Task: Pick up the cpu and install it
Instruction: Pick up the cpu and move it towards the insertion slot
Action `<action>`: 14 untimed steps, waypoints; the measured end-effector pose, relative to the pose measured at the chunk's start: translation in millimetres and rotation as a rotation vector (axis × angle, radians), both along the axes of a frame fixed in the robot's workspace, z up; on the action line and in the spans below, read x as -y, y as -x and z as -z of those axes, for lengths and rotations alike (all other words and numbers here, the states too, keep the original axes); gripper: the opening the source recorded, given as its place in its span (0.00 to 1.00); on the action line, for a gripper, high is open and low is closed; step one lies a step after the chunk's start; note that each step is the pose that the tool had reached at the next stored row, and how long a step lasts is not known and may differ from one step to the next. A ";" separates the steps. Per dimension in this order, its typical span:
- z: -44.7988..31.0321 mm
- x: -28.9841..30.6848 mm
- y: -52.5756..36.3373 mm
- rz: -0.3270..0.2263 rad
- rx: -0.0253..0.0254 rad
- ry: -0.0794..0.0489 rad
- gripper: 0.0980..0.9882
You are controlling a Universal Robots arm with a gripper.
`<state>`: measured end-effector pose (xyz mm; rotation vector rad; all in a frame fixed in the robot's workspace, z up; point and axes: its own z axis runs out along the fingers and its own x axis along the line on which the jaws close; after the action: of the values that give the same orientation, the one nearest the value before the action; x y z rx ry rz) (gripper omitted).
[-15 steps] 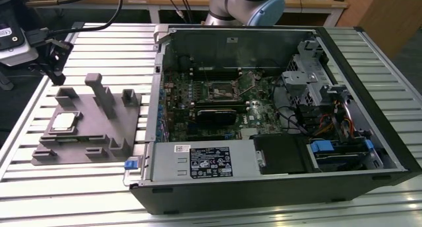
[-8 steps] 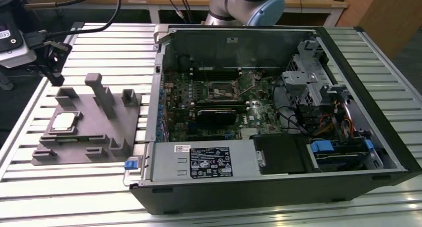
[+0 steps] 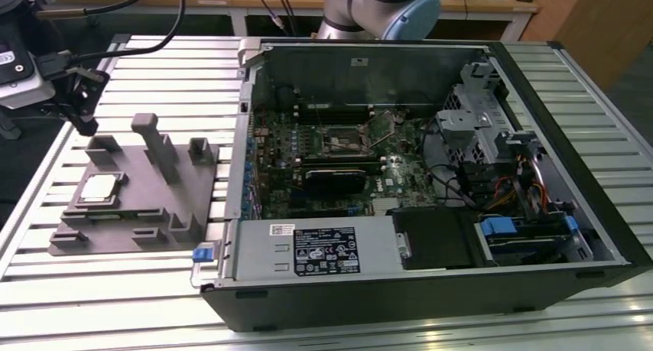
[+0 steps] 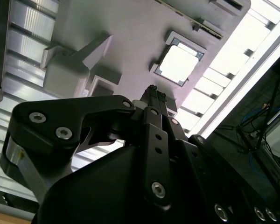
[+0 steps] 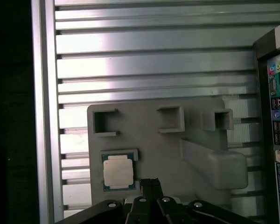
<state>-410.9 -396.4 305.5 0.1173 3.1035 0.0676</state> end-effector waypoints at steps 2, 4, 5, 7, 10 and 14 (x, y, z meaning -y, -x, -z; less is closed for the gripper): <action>1.0 0.0 1.1 0.000 -0.0001 0.000 0.01; 2.0 0.0 2.2 0.000 -0.0001 0.000 0.01; 2.6 0.0 2.7 0.000 0.0000 0.000 0.01; 3.6 0.0 3.8 0.000 0.0000 0.000 0.01; 4.9 0.0 5.5 0.000 -0.0002 0.000 0.01; 6.9 0.0 7.3 0.000 0.0001 0.000 0.01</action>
<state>-418.2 -396.4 298.6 0.1173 3.1035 0.0676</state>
